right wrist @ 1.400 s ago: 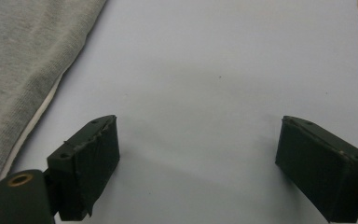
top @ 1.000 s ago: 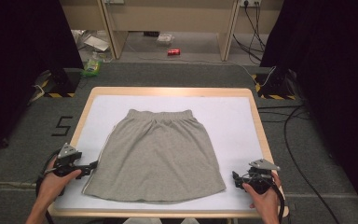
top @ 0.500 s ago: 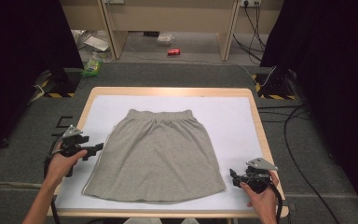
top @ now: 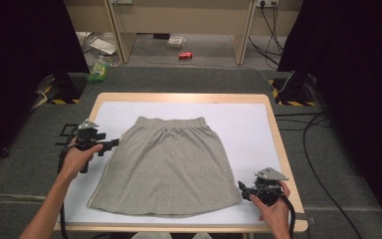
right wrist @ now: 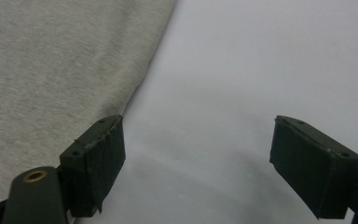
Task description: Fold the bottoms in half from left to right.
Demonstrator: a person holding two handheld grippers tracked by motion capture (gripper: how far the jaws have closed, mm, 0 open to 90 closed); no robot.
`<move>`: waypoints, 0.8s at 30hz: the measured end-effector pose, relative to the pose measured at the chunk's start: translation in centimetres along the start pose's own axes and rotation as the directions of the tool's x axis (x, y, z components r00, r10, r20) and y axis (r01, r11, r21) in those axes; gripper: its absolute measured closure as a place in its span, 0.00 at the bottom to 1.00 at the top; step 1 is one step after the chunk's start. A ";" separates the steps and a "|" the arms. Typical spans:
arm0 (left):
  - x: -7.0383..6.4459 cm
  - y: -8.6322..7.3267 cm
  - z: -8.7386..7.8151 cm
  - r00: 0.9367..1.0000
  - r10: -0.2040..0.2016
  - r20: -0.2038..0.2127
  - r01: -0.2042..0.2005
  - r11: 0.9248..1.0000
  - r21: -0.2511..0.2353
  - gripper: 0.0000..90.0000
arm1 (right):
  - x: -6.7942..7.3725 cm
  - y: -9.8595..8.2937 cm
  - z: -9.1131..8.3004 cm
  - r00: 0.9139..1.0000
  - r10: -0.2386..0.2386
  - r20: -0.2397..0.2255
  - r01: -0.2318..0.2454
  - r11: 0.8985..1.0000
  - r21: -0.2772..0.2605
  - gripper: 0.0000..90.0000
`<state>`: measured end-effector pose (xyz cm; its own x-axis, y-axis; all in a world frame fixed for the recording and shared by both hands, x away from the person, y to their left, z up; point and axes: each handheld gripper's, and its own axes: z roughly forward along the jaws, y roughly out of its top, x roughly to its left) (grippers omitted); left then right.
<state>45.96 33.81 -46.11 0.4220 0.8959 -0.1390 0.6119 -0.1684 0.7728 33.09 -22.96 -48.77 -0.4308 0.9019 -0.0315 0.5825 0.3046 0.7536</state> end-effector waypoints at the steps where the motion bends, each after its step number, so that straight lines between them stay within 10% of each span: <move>1: -0.1 0.3 0.3 1.000 0.000 0.001 0.000 1.000 -0.001 0.34 | 0.0 0.0 0.0 1.000 0.000 0.000 0.000 1.000 0.000 0.21; 24: -0.3 4.5 6.9 0.999 -0.017 0.027 0.015 0.999 0.041 0.46 | 1.0 0.0 -0.3 1.000 -0.008 -0.030 0.007 1.000 -0.011 0.21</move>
<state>53.18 29.91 -46.81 0.4299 0.8870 -0.1685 0.6449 -0.1711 0.7449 32.44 -22.17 -48.62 -0.4555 0.8900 -0.0180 0.5715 0.3079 0.7607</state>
